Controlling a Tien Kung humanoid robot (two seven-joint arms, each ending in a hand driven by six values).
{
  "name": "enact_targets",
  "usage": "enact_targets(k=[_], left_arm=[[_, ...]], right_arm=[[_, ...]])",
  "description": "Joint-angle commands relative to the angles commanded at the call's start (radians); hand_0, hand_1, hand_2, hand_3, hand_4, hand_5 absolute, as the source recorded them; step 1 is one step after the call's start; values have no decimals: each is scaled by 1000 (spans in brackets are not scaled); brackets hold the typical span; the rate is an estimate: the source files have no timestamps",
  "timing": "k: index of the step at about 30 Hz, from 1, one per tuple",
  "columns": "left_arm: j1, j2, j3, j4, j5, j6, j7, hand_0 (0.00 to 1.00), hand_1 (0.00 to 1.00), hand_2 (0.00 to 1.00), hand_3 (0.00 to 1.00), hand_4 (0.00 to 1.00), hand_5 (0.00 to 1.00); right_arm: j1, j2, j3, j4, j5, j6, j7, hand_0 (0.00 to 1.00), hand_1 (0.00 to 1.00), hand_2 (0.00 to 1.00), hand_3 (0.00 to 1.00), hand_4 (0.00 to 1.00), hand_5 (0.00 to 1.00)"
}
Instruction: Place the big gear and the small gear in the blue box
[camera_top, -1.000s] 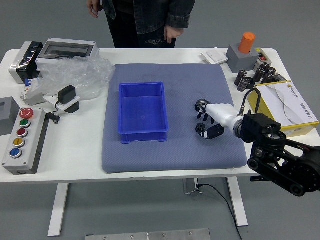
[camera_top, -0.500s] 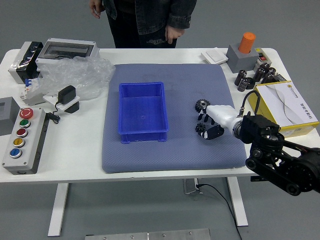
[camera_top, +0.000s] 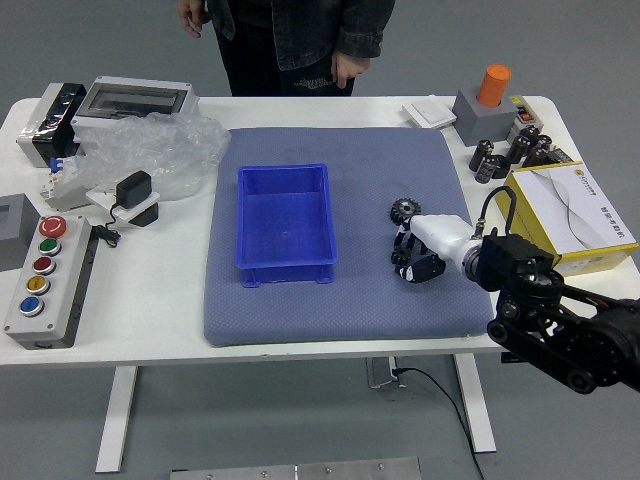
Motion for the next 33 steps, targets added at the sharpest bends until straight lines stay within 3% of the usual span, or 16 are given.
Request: enact_targets(k=[8, 9, 33], left_arm=[[0, -2, 3, 0, 0, 0, 0, 728, 677, 692, 695, 434, 20], [0, -2, 3, 0, 0, 0, 0, 728, 677, 693, 695, 433, 19], [-1, -6, 8, 0, -7, 3, -1, 728, 677, 695, 697, 438, 12]], right_arm=[[-7, 5, -4, -7, -6, -17, 12, 629, 504, 557, 631, 697, 245], [-7, 5, -4, -8, -7, -19, 13, 621, 498, 529, 587, 682, 219], [-14, 8, 0, -18, -18, -72, 42, 597, 485, 493, 542, 659, 112]])
